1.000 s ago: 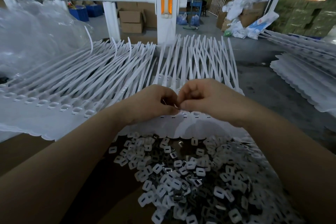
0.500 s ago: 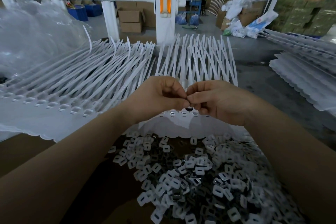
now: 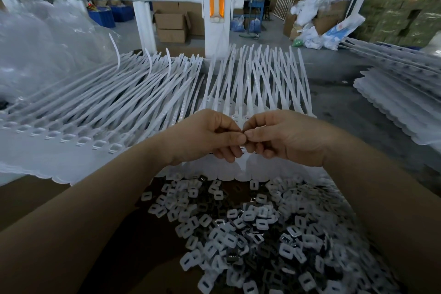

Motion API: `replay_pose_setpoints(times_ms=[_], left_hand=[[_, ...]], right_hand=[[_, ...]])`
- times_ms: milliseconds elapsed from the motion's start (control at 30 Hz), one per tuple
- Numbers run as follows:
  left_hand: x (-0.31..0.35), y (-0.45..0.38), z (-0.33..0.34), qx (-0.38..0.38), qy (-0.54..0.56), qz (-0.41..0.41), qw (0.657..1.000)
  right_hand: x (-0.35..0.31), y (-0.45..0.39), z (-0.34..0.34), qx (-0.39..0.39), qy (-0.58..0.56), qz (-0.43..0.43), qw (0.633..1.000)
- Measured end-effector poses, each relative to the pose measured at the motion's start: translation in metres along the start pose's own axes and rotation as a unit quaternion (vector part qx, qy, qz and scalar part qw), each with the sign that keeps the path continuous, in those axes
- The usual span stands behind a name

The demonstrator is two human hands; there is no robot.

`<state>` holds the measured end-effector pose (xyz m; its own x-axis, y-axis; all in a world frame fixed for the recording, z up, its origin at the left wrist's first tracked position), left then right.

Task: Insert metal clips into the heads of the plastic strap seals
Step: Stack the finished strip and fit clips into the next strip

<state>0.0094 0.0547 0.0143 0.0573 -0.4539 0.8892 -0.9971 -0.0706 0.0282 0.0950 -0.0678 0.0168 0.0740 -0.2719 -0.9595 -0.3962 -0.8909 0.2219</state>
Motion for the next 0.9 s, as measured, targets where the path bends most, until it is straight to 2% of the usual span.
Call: replay_pose_setpoints(times_ms=[433, 700, 900], left_hand=[[-0.007, -0.0001, -0.004, 0.006, 0.05, -0.067, 0.996], [-0.0048, 0.0023, -0.0025, 0.006, 0.081, -0.068, 0.994], [-0.0006, 0.0047, -0.0057, 0.013, 0.123, -0.057, 0.991]], right_hand=[[-0.0032, -0.0024, -0.0036, 0.028, 0.073, -0.001, 0.997], [-0.0047, -0.0006, -0.0034, 0.03, 0.131, -0.005, 0.991], [-0.0059, 0.0004, -0.0036, 0.051, 0.075, -0.009, 0.996]])
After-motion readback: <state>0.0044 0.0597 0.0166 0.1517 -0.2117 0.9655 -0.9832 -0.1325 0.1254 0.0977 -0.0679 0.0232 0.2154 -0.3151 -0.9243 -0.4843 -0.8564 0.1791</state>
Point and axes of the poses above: each hand's wrist, its own y-axis away from the middle knuckle, its own z-axis out of the palm, x = y × z, the point moved 5 cm from there along -y, towards the middle knuckle, and after that the axes turned 1 degree about -z, right-handed, at the moved point
